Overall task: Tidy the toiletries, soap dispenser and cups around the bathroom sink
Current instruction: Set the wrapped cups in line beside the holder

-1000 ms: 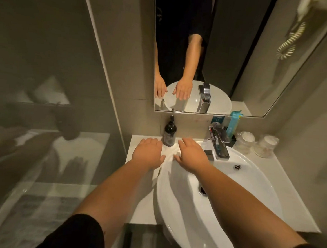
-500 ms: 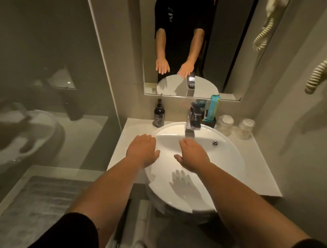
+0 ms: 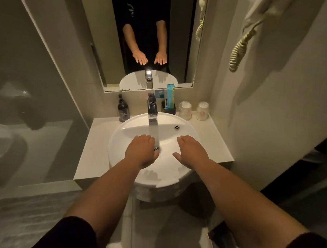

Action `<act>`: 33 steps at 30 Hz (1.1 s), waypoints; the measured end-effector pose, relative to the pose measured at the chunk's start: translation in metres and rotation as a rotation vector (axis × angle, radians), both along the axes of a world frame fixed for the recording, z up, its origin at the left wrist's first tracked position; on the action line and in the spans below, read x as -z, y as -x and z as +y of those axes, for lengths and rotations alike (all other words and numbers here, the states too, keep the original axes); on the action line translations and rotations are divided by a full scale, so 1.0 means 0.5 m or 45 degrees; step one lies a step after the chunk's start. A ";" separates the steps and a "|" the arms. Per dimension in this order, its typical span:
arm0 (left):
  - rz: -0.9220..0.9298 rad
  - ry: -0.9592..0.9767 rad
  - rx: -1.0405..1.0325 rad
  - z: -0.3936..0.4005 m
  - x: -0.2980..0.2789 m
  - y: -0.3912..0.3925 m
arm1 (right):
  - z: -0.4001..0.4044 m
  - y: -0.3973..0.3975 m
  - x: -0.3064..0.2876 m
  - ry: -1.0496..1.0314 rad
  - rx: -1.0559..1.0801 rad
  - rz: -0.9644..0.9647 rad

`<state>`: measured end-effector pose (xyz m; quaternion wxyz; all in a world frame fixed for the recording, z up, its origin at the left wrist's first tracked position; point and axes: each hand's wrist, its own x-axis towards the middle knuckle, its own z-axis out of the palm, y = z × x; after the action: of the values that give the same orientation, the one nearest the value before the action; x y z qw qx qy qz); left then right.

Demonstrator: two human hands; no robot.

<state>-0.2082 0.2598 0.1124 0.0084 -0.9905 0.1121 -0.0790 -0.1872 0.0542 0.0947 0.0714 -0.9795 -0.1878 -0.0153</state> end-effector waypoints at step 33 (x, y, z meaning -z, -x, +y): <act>0.181 0.000 0.398 -0.181 0.088 -0.417 | -0.196 -0.295 0.031 -0.012 0.514 0.197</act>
<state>0.0005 0.1693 0.0684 -0.0119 -0.9641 0.2652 -0.0090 -0.0398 -0.0440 0.0789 0.0858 -0.9951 0.0183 0.0450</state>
